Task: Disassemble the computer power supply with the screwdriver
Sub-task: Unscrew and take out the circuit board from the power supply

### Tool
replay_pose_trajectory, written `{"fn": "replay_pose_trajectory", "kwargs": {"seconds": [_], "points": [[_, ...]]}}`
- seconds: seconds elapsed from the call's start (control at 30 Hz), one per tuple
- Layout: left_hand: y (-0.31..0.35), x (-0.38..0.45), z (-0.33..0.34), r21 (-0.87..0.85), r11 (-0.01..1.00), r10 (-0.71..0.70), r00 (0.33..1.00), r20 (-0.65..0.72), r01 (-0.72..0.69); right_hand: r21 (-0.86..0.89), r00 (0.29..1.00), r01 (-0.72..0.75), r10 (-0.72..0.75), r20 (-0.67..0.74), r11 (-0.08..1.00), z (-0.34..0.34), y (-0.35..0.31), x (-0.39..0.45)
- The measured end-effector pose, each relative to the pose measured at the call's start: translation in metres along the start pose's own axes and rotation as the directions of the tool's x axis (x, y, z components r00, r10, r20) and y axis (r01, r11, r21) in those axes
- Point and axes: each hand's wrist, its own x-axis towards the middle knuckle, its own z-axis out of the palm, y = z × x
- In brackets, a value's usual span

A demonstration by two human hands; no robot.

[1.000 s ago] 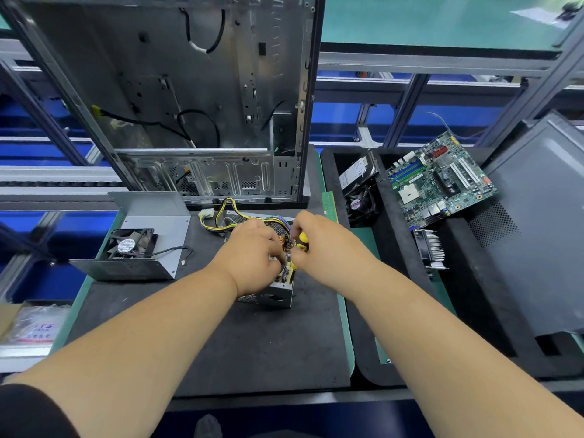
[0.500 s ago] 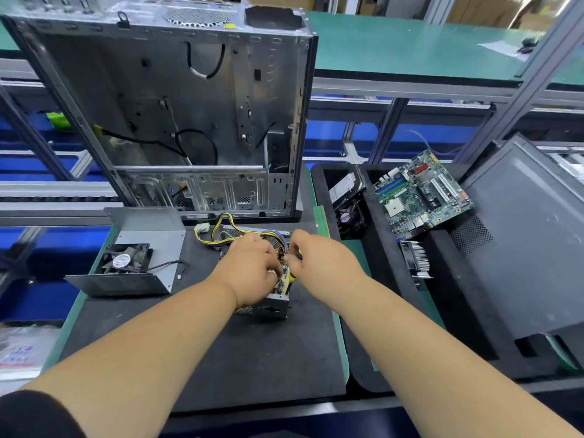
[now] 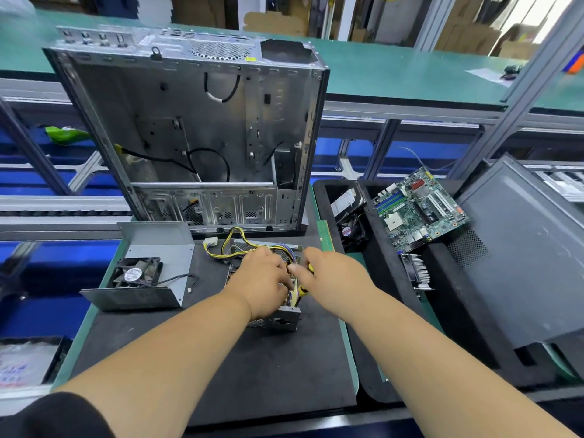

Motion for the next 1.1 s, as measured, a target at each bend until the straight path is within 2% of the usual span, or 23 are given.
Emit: {"fn": "replay_pose_trajectory", "kwargs": {"seconds": [0.2,0.43,0.5,0.63,0.7,0.93,1.0,1.1], "points": [[-0.003,0.001,0.003,-0.026,1.0,0.001,1.0,-0.01,-0.001,0.148,1.0,-0.023,0.022,0.009,0.989,-0.004,-0.001,-0.001],[-0.004,0.002,0.005,-0.027,1.0,0.003,1.0,-0.022,-0.003,0.204,0.999,0.009,-0.018,0.042,0.979,-0.008,0.0,-0.002],[-0.004,0.002,0.005,-0.037,0.999,0.001,1.0,-0.024,-0.002,0.163,0.999,0.014,-0.019,0.028,0.987,-0.006,0.0,-0.003],[-0.004,0.002,0.006,-0.037,0.999,-0.005,1.0,-0.026,0.004,-0.083,0.995,0.018,-0.026,-0.094,0.996,0.002,0.001,-0.001],[-0.004,0.001,0.006,-0.064,0.998,-0.012,0.999,-0.034,0.01,-0.059,0.995,0.005,-0.011,-0.097,0.998,0.005,0.0,0.001],[-0.003,0.001,0.004,-0.033,0.999,0.004,1.0,-0.031,-0.005,0.192,0.995,0.07,-0.054,-0.083,0.979,-0.002,-0.002,0.0],[-0.003,0.002,0.004,-0.037,0.999,-0.002,1.0,-0.026,0.001,0.172,0.996,0.075,-0.064,-0.067,0.982,-0.001,-0.001,-0.001],[-0.004,0.001,0.004,-0.038,0.999,-0.007,1.0,-0.014,0.007,-0.011,0.992,0.091,-0.092,-0.088,0.996,0.003,0.002,-0.001]]}}
